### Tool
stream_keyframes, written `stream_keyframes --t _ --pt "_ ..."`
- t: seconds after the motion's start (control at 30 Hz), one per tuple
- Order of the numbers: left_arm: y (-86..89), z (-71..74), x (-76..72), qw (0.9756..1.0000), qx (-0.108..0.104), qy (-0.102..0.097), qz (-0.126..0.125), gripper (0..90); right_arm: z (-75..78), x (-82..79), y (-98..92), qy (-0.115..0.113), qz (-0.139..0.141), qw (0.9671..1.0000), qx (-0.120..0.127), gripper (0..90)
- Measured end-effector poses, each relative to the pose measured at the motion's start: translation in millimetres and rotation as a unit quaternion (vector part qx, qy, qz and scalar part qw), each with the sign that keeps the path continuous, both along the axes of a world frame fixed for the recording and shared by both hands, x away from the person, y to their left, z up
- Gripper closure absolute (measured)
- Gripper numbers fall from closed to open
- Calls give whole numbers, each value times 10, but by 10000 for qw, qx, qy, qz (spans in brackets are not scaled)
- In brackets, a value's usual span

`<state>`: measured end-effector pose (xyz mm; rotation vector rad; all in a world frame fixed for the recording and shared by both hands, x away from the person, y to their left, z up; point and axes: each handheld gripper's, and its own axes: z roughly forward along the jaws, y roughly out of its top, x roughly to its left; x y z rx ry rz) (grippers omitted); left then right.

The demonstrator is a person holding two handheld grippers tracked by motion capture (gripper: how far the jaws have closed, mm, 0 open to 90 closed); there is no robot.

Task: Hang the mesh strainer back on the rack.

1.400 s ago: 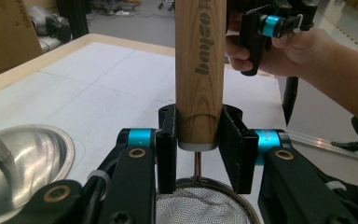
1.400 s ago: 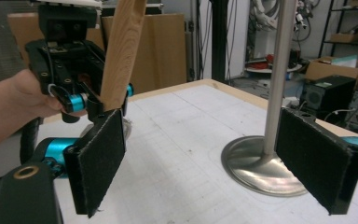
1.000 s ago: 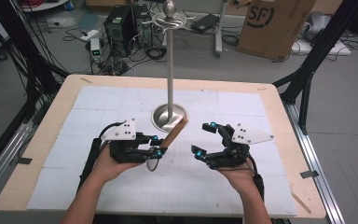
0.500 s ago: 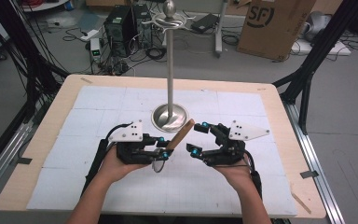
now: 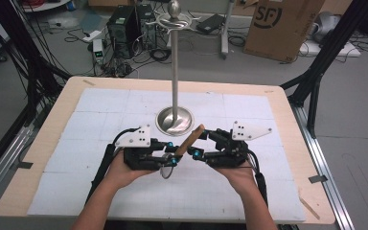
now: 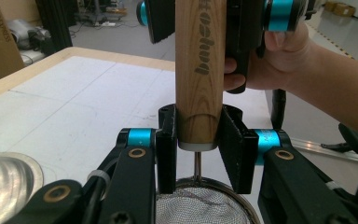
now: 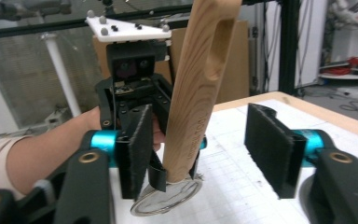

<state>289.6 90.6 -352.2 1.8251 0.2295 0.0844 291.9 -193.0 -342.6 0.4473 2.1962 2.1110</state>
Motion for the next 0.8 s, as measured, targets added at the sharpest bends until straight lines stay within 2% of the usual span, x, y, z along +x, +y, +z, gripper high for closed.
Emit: stream_keyframes --t 0.23,0.4,0.53,0.8 --pt "-17 -10 4 10000 2 -8 -38 692 15 4 50 -43 90 9999 -41 534" --pt "-13 0 -3 9999 -123 3 -98 692 13 -3 61 -32 151 9999 -64 589" --pt "-17 -5 -5 9999 -118 8 -120 691 24 -23 78 -84 203 9997 -82 652" --pt "-30 -11 -8 9998 -86 -11 -153 692 53 -40 120 -168 245 9994 -151 678"
